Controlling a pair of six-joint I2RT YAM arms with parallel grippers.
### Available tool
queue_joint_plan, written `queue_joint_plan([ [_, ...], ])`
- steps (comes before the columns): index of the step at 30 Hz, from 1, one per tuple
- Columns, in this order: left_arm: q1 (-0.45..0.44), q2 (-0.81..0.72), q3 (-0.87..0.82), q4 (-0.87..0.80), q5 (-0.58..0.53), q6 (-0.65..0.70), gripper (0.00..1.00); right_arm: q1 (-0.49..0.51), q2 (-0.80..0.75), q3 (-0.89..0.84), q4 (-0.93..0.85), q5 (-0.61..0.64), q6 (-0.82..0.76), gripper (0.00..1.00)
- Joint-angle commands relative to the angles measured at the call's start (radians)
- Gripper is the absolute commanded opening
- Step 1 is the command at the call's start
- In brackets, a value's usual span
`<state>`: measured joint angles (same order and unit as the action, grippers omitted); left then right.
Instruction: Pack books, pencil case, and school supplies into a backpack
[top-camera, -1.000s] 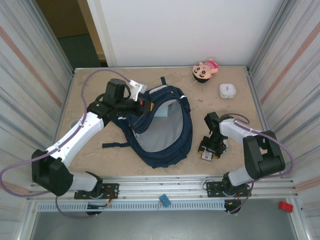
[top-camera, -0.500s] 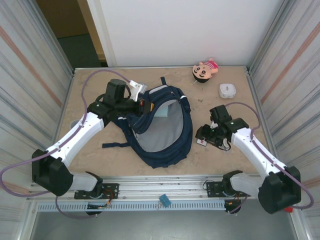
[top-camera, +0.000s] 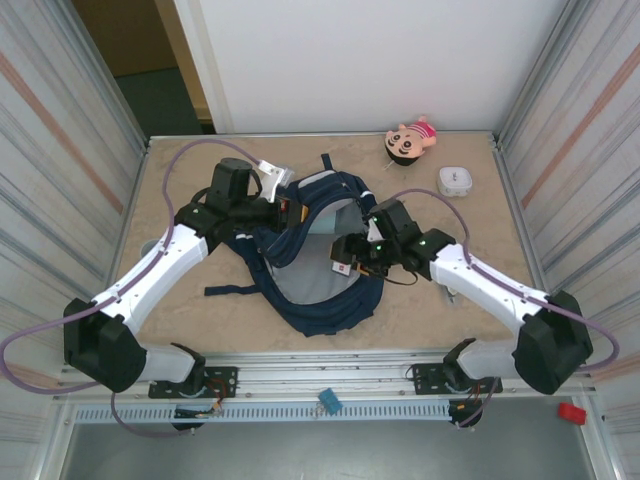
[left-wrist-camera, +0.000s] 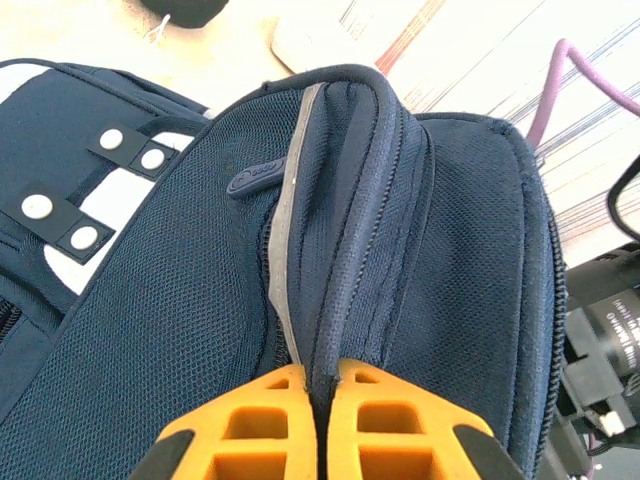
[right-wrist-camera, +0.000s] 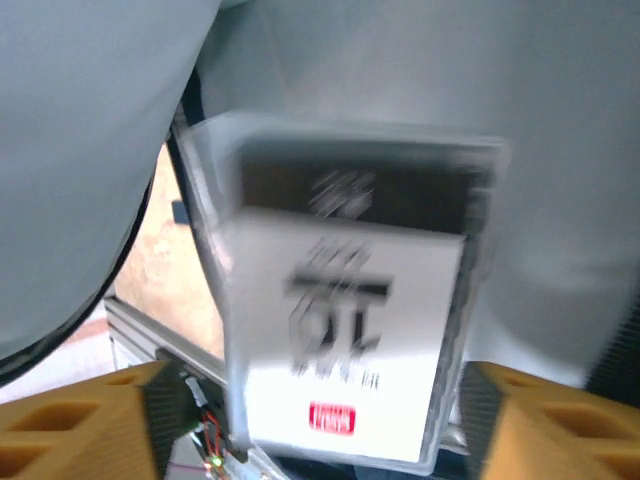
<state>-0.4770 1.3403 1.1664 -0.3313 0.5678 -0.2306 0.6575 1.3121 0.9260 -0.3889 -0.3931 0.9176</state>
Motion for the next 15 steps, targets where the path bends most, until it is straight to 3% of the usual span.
queue_joint_plan([
  [1, 0.003, -0.059, 0.013, 0.071, 0.018, 0.004, 0.0, 0.01, 0.017, 0.033, 0.047, -0.007, 0.031, 0.79],
  [8, 0.003, -0.059, -0.001, 0.069, 0.009, 0.008, 0.0, -0.02, -0.054, -0.025, 0.068, 0.028, 0.018, 0.75],
  [15, 0.003, -0.043, -0.022, 0.083, 0.018, -0.006, 0.0, -0.03, -0.257, -0.188, 0.317, 0.027, 0.014, 0.7],
])
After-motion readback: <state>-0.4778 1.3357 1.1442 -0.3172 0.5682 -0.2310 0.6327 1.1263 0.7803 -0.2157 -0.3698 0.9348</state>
